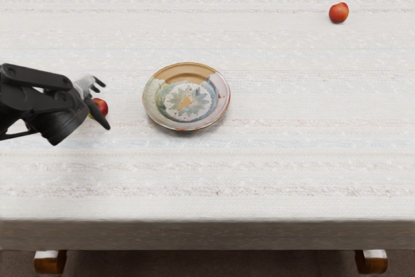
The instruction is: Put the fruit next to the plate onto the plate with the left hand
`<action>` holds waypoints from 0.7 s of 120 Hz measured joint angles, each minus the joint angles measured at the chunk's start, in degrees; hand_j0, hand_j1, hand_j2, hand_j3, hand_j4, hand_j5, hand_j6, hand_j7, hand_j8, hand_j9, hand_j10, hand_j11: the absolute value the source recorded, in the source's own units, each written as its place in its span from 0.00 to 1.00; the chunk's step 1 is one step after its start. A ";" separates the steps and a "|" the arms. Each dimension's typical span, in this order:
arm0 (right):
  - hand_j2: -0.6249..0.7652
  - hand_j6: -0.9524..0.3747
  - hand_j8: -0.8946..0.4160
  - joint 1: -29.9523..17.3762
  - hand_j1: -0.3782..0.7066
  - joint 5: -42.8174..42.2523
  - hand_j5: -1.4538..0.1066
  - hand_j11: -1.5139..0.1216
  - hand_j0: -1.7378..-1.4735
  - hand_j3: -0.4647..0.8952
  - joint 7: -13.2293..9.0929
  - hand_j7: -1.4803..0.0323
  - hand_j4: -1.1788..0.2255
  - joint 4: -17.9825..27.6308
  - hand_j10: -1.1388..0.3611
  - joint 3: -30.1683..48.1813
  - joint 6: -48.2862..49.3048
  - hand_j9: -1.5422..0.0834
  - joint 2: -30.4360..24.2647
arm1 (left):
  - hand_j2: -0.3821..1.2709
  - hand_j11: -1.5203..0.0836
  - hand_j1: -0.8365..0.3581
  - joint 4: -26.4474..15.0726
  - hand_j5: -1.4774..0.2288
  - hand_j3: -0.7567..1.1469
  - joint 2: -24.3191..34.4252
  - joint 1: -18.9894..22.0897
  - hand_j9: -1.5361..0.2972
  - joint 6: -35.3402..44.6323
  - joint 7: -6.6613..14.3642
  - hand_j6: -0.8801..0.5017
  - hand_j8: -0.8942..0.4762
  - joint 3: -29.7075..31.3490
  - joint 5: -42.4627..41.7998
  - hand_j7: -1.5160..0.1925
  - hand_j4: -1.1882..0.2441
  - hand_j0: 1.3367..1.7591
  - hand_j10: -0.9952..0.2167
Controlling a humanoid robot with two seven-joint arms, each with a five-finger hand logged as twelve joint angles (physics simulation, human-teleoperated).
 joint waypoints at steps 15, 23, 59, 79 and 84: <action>0.45 0.72 0.68 -0.01 0.03 0.00 0.93 0.93 0.30 0.34 0.00 0.98 0.84 0.01 0.76 0.00 0.00 0.95 0.00 | 0.27 0.67 0.65 0.00 0.61 0.40 0.07 -0.09 0.60 -0.17 0.72 0.39 0.40 0.23 -0.02 0.63 0.59 0.76 0.54; 0.45 0.72 0.68 0.01 0.03 0.00 0.93 0.93 0.30 0.34 0.00 0.98 0.84 0.01 0.76 0.00 0.00 0.95 0.00 | 0.28 0.64 0.61 -0.03 0.58 0.40 0.07 -0.13 0.57 -0.25 0.94 0.36 0.38 0.33 -0.03 0.60 0.57 0.76 0.51; 0.45 0.72 0.68 0.01 0.03 0.00 0.93 0.93 0.30 0.34 0.00 0.98 0.84 0.02 0.76 0.00 0.01 0.95 0.00 | 0.32 0.52 0.48 -0.04 0.46 0.40 0.11 -0.64 0.46 -0.87 2.22 0.28 0.29 1.05 0.13 0.48 0.46 0.76 0.39; 0.45 0.72 0.68 0.00 0.03 0.00 0.93 0.93 0.30 0.34 0.00 0.98 0.84 0.02 0.76 0.00 0.01 0.95 0.00 | 0.41 0.46 0.46 -0.05 0.41 0.40 0.42 -1.34 0.41 -1.85 2.58 0.29 0.30 1.13 0.10 0.43 0.42 0.76 0.33; 0.45 0.72 0.68 0.00 0.03 0.00 0.93 0.93 0.30 0.34 0.00 0.98 0.84 0.01 0.76 0.00 0.00 0.95 0.00 | 0.43 0.46 0.45 -0.05 0.40 0.40 0.42 -1.63 0.41 -2.16 2.59 0.30 0.30 1.15 0.10 0.43 0.41 0.76 0.33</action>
